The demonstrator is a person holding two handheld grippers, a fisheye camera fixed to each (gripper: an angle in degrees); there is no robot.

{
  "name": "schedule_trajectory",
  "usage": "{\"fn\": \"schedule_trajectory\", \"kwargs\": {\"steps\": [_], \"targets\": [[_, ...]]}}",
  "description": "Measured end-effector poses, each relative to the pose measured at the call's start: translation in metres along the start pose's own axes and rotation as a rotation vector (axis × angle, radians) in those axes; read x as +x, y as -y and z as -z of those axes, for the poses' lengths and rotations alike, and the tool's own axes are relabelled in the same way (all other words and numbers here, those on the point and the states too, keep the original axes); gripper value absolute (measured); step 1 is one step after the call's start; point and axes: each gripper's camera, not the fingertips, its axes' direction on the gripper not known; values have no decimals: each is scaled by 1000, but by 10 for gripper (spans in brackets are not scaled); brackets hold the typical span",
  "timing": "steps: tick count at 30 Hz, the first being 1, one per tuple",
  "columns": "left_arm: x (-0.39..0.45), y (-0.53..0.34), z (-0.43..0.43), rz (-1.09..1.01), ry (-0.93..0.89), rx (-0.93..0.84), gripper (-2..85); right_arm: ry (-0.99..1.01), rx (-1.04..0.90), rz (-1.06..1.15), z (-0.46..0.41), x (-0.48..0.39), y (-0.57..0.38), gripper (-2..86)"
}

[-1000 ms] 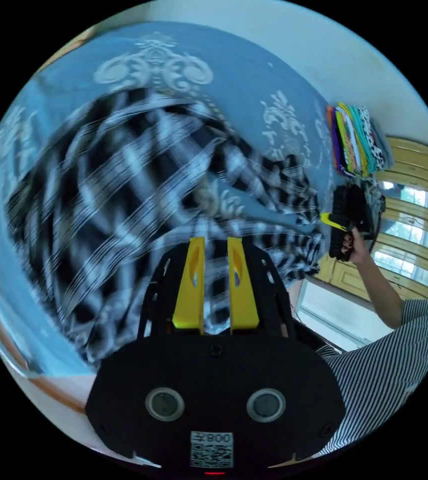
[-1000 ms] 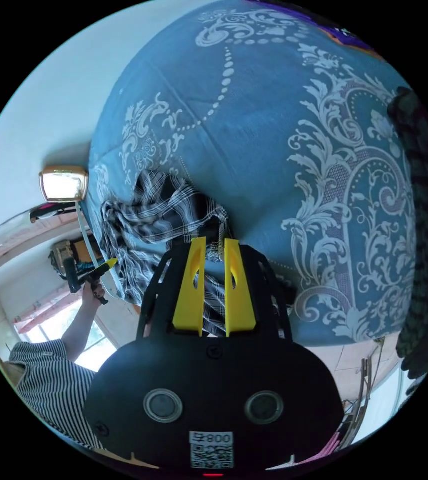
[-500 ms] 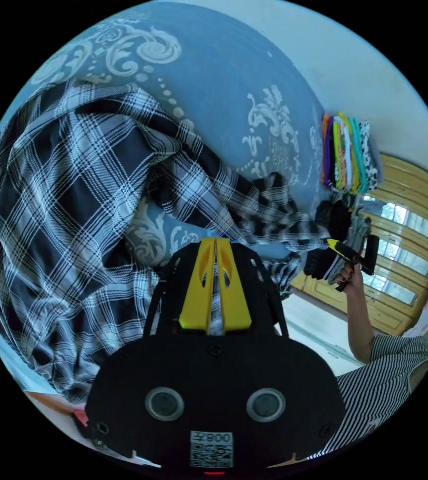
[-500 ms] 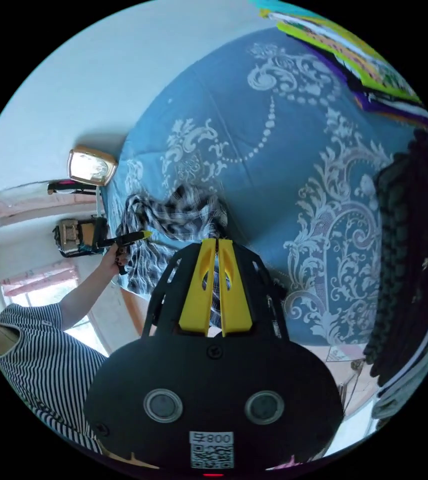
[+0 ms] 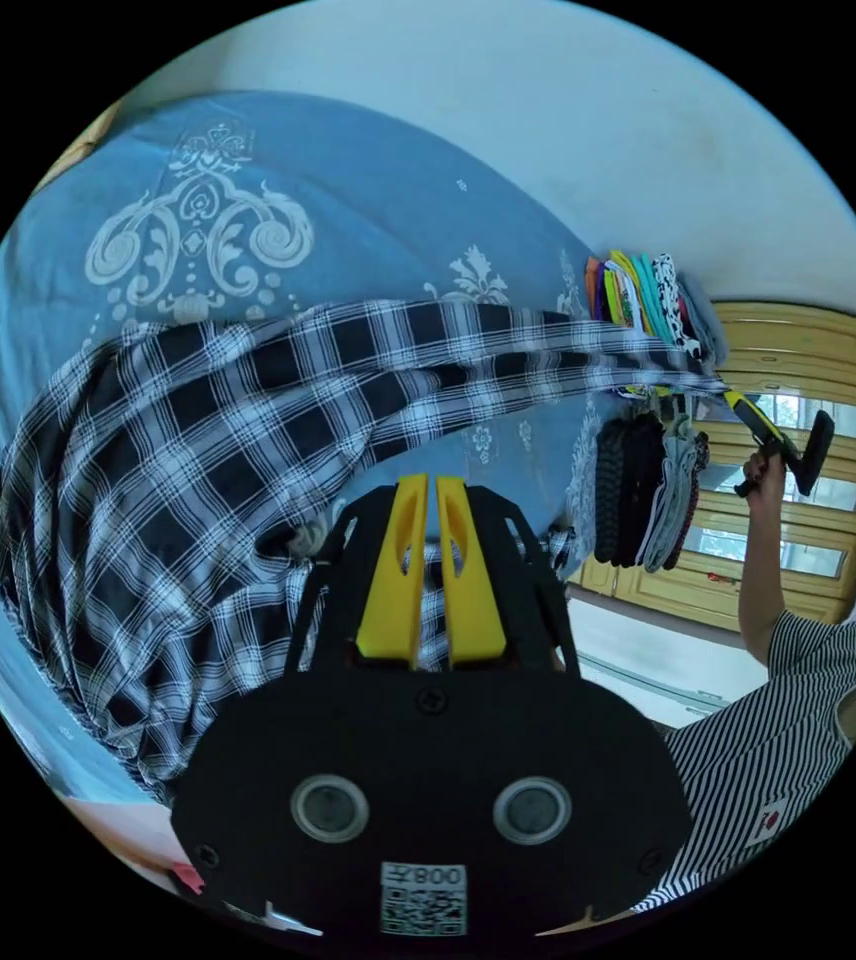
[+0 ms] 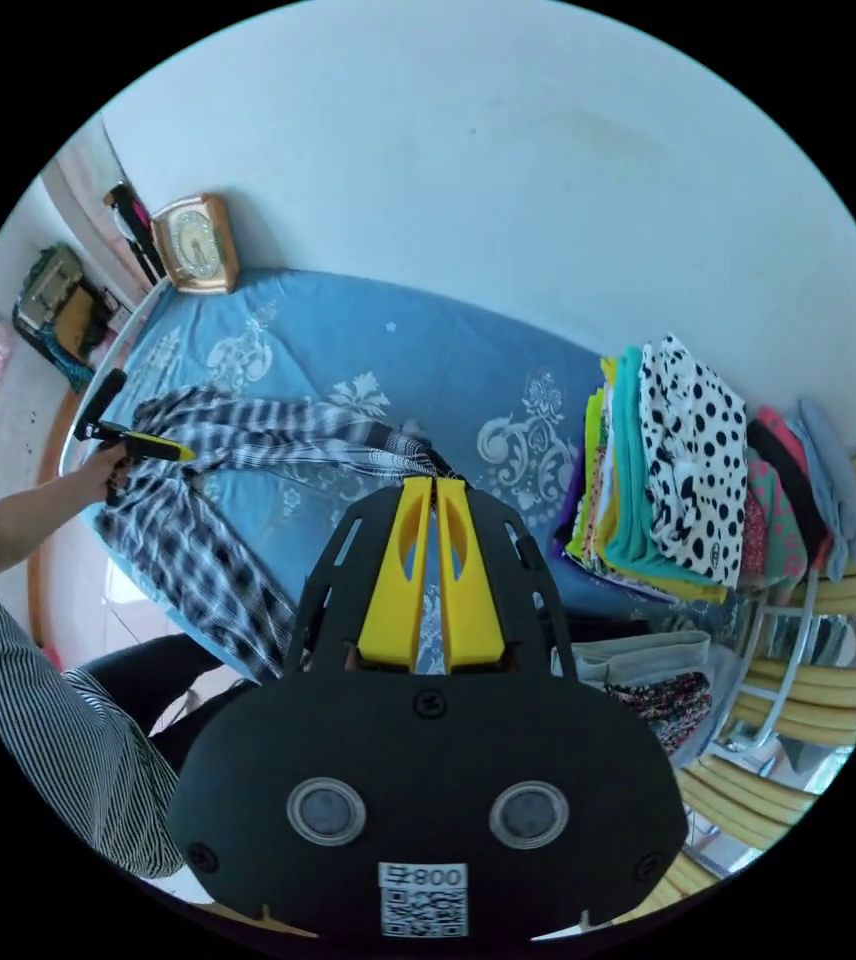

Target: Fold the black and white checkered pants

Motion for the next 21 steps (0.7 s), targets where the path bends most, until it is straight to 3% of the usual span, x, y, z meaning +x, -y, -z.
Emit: {"fn": "schedule_trajectory", "kwargs": {"steps": [3, 8, 13, 21], "targets": [[-4, 3, -17, 38, -23, -42, 17, -54, -109, -100, -35, 23, 0, 3], [-7, 6, -38, 94, -46, -96, 21, 28, -440, -416, -116, 75, -12, 0], [1, 24, -36, 78, 0, -104, 39, 159, -314, -541, -104, 89, -7, 13], [15, 79, -17, 52, 173, -33, 66, 170, -257, -475, -112, 97, 63, 64]]}}
